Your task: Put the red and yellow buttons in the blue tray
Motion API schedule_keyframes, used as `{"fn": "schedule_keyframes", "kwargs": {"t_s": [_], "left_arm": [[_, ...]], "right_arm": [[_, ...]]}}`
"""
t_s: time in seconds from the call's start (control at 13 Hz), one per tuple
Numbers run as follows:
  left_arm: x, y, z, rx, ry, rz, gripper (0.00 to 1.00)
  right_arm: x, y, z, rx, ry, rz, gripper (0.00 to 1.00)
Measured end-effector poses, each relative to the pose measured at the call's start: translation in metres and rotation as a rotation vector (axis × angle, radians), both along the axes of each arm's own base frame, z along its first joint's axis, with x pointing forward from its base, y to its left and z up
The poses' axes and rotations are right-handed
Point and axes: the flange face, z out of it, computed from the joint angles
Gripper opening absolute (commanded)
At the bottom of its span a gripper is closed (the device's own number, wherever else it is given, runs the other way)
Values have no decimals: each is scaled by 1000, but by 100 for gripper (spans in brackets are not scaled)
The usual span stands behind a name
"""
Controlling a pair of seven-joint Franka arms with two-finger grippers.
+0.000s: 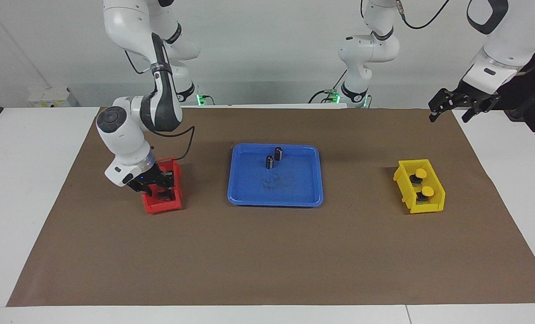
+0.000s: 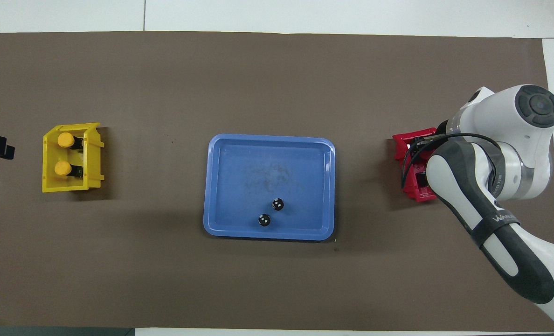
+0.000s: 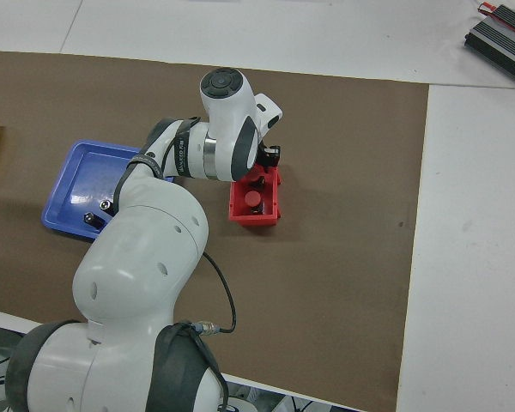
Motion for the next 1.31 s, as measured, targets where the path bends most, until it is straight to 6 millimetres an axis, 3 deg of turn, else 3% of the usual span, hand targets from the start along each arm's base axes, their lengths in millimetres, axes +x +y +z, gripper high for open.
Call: {"fn": "schedule_keyframes", "kwargs": {"t_s": [0.31, 0.54, 0.69, 0.85, 0.92, 1.08, 1.15, 1.31], "left_arm": [[-1, 8, -1, 0, 5, 16, 100], [-3, 8, -5, -1, 15, 16, 100], [-4, 9, -7, -1, 8, 16, 98], [1, 9, -21, -1, -54, 17, 96], [5, 10, -36, -1, -86, 17, 91], [14, 10, -75, 1, -112, 18, 71], [20, 10, -92, 3, -111, 20, 67], [36, 18, -122, 8, -114, 35, 65]], "right_arm": [[-6, 0, -7, 0, -2, 7, 23], [-2, 1, 2, 0, -16, 40, 23], [11, 2, 33, 1, 8, 79, 23], [30, 12, 91, 4, 39, 112, 23], [38, 32, 119, 4, 44, 124, 23], [47, 110, 146, 4, 26, 44, 22], [43, 163, 143, 3, 24, -18, 20], [17, 276, 110, -14, 40, -126, 20]]}}
